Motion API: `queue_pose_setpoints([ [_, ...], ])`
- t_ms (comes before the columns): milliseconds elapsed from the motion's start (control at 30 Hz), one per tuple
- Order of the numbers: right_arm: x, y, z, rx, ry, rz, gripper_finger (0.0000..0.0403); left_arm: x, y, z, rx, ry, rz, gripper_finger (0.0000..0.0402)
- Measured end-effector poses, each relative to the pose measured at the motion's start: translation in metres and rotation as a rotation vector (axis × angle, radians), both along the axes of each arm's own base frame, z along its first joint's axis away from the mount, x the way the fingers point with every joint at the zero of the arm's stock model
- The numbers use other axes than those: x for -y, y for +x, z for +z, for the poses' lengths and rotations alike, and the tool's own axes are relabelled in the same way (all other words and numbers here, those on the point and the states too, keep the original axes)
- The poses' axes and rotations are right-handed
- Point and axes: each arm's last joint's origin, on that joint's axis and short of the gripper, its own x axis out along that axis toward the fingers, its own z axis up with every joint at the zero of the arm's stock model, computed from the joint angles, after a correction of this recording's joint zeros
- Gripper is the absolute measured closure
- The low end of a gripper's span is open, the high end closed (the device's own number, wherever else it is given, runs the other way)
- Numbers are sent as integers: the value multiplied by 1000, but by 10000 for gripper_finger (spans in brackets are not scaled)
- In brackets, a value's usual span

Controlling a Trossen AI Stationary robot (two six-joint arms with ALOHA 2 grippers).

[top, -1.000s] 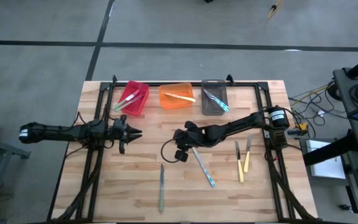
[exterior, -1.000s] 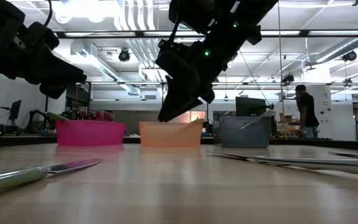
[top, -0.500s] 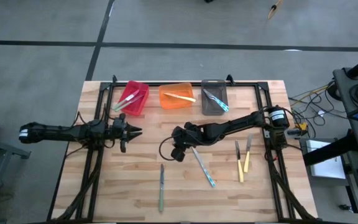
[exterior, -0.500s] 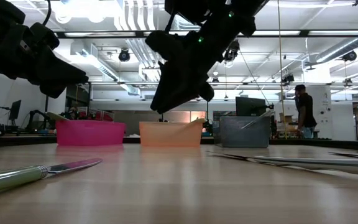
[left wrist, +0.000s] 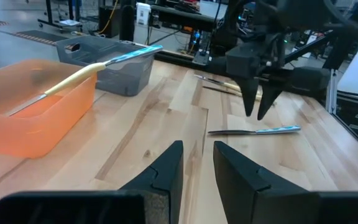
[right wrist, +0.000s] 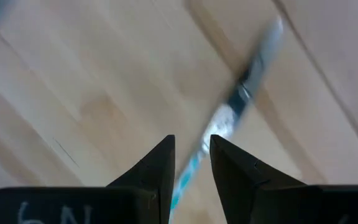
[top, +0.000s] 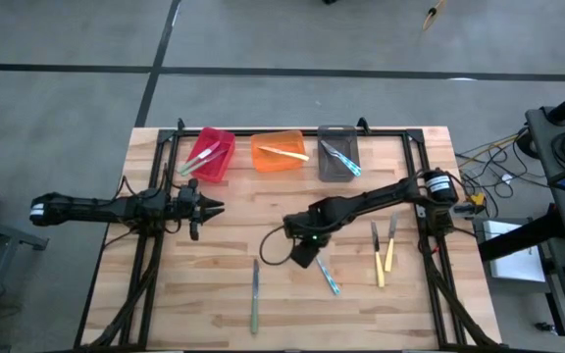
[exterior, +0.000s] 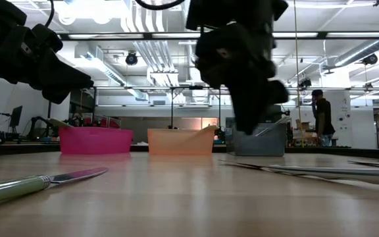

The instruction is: Sort silverware by color (type)

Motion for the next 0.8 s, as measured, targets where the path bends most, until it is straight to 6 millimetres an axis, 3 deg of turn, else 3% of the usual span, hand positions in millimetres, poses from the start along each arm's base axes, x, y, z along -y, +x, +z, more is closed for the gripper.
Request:
queue_pose_setpoints([
  [333, -34, -16, 4, -135, 31, -2, 314, 0, 0, 0, 1, -7, 1, 331],
  [800, -25, -64, 1, -491, -184, 69, 331, 0, 0, 0, 1, -11, 2, 331],
])
